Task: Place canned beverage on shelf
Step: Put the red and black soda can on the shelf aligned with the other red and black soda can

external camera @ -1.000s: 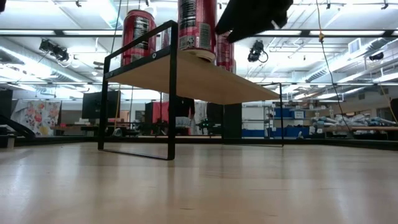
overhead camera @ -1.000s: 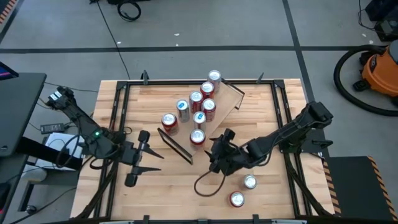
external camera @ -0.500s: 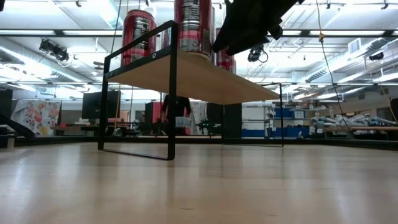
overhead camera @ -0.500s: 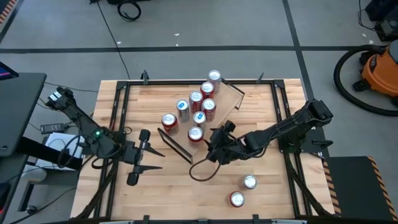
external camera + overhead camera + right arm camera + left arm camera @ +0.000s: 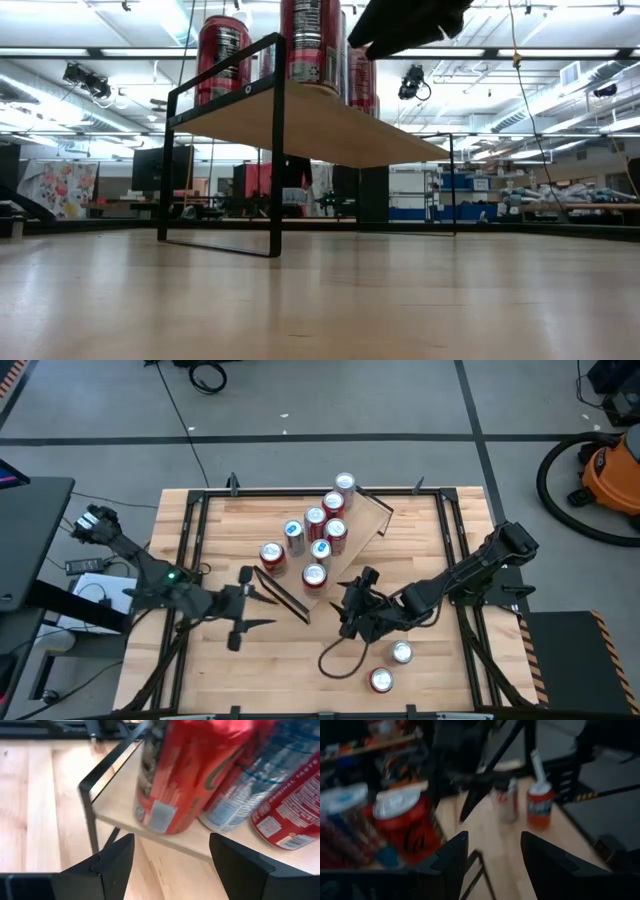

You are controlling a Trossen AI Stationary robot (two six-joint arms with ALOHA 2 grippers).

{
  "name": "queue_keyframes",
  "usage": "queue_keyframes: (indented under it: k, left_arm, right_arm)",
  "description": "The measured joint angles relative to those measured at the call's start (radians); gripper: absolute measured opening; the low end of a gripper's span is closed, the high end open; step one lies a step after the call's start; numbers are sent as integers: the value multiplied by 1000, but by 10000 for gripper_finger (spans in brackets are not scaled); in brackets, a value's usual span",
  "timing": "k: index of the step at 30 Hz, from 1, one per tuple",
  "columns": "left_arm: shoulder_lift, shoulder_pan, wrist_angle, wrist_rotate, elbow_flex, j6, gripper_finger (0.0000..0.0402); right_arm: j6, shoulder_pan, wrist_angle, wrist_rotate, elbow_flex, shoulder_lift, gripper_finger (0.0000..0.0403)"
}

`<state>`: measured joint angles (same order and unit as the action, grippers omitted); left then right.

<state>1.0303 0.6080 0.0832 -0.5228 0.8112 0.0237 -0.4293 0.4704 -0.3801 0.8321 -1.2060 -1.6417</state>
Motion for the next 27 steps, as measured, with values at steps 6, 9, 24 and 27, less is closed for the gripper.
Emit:
queue_keyframes:
  k: [6,9,24,27]
  left_arm:
    - [52,-85,24,0,0,-22,192]
    - [51,-110,-1,-1,0,-38,192]
    - [144,-160,410,-31,312,-58,192]
    - [145,-158,445,-28,322,-60,192]
  right_arm:
    - [59,15,49,2,0,0,268]
    - [107,20,109,5,0,0,268]
    - [172,-17,187,-47,1,0,268]
    - [171,-30,156,-50,1,0,268]
